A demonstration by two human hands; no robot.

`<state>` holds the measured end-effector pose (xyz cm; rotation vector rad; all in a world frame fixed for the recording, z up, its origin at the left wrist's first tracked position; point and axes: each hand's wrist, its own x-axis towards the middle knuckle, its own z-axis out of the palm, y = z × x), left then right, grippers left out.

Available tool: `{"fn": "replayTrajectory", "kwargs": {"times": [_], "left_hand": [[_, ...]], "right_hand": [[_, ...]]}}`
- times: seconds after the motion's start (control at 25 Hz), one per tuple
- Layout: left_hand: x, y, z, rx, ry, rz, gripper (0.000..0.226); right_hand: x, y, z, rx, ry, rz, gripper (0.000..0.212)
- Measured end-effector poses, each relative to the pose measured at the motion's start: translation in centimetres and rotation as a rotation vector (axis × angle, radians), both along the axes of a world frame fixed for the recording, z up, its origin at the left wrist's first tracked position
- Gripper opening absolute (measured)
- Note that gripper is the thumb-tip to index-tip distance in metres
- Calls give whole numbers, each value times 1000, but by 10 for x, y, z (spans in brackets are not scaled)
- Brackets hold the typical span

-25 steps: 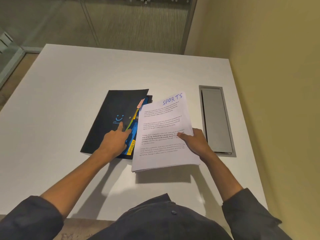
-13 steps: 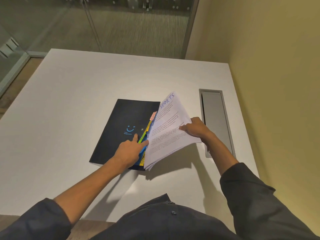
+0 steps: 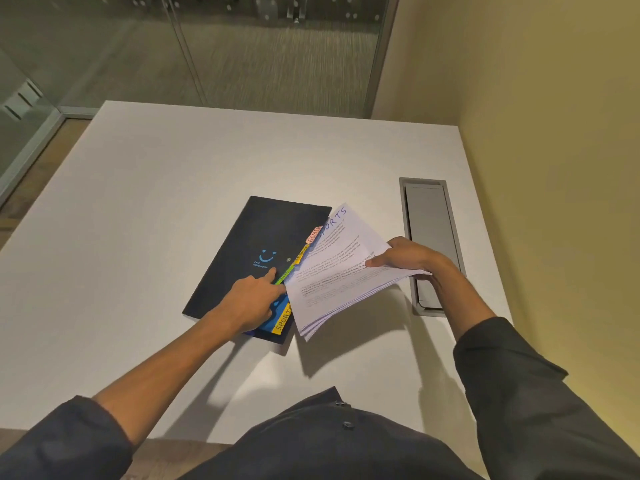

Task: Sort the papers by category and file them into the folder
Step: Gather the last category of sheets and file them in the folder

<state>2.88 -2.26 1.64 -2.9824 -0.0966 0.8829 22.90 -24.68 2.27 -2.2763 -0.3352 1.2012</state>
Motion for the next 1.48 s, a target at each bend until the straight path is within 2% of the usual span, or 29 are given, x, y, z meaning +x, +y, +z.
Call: {"fn": "replayTrajectory", "kwargs": {"times": [0.08,0.2,0.36,0.6,0.76,0.92,1.16,1.24,1.4,1.48], "left_hand": [[-1,-3,8,3,8,-25,41],[-2,-12,14,-12,15,-30,40],[2,-16,13,-55,-80,7,39],[13,-30,6,-161,-196,54,33],[19,-34,9,-173,-239,80,36],[19,-37,13,-241,-352,80,23],[17,-39,19,-265,-341,131,27],[15,-37,17,-213,-365,126,26],[13,-36,16,-198,-343,131,26],[13,-42,17,-207,-322,120,29]], "right_hand": [[-4,8,-5,1,-10,-47,37],[-13,20,-19,74,-13,-259,43],[-39,38,-34,92,-164,-368,44],[-85,70,-52,213,-190,-541,40],[-93,85,-46,260,-184,-463,36],[-88,95,-40,208,-224,-272,29],[-80,99,-31,121,-179,-119,7],[-78,96,-29,137,-171,-132,5],[-74,89,-32,167,-95,-211,27],[-75,90,-35,149,-104,-204,17]]}}
